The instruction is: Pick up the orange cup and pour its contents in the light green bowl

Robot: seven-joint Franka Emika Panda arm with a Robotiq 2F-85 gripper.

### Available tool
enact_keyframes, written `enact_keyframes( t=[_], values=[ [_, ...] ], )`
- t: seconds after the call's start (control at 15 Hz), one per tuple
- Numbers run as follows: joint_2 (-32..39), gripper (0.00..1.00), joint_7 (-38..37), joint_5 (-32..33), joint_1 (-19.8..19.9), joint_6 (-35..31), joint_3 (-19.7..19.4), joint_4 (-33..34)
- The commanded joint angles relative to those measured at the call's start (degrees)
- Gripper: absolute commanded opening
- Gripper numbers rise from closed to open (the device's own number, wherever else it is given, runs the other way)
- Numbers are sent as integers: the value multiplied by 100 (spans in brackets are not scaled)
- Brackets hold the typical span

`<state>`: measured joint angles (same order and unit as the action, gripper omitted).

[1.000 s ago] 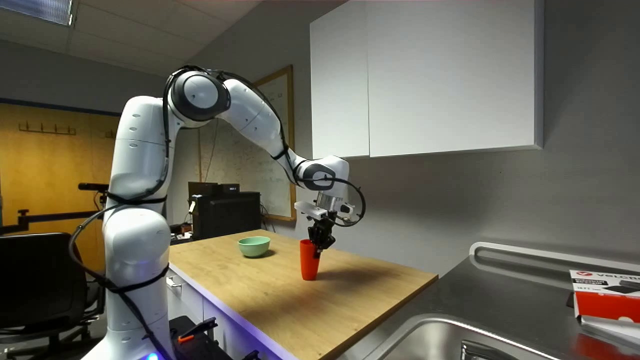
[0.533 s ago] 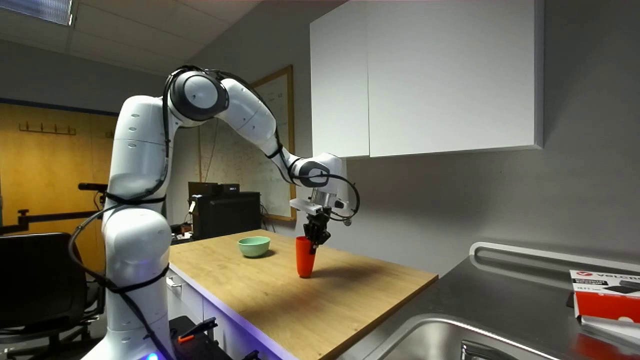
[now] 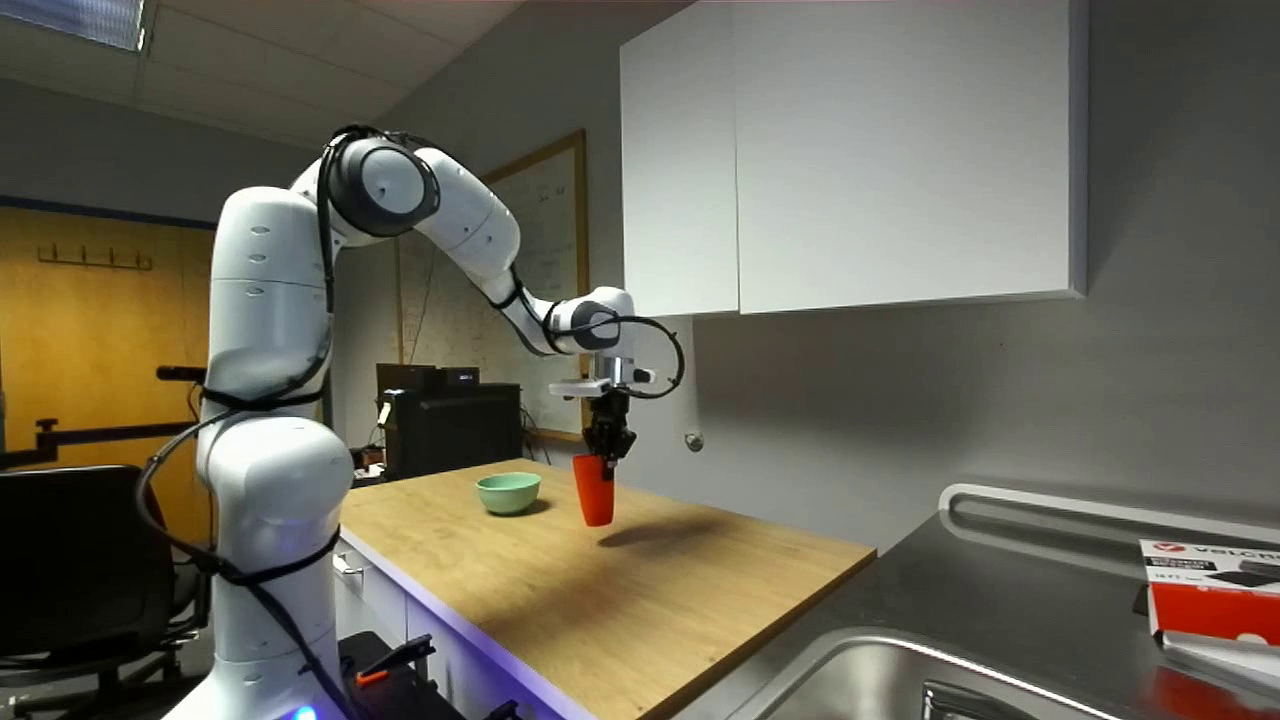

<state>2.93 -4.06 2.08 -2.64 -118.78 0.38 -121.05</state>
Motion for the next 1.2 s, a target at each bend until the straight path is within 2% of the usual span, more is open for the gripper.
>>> enact_keyframes(
  t=[0.0,0.6,1.13],
  values=[
    [-125,1,-616,578,-273,246,299,247],
    [98,1,-1567,1735,-1053,858,1042,838],
    [749,1,-2505,3221,-1956,1505,1599,1295]
  ],
)
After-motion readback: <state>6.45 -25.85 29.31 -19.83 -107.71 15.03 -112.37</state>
